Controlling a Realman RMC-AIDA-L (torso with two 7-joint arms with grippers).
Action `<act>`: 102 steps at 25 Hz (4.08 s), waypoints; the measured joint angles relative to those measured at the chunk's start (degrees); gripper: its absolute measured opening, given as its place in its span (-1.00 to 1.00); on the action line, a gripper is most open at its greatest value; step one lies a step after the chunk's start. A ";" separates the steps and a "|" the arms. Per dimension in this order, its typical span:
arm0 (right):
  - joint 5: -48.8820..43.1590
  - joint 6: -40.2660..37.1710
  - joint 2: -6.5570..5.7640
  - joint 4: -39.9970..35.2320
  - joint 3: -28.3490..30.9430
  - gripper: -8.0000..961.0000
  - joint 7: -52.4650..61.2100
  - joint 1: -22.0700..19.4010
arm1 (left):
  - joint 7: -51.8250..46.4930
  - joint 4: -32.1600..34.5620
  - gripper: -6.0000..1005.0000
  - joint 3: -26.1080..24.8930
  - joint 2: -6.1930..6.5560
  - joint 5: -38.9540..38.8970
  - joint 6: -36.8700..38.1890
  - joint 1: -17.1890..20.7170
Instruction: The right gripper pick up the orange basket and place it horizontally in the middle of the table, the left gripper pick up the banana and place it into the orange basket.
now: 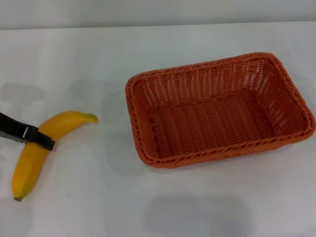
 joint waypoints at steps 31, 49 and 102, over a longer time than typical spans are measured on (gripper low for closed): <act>3.14 2.48 0.01 0.44 -0.51 0.52 -0.85 0.31 | -0.23 -18.40 0.02 12.68 -3.42 -8.75 -5.91 -22.62; 3.97 3.64 0.17 0.55 -0.09 0.50 -5.72 -0.95 | 0.93 -11.57 0.09 22.50 -7.72 -15.63 3.69 -26.10; 6.91 7.58 -0.09 2.48 0.26 -0.85 -12.51 -6.75 | 75.88 5.63 0.76 -18.28 -7.92 -83.30 -2.49 37.29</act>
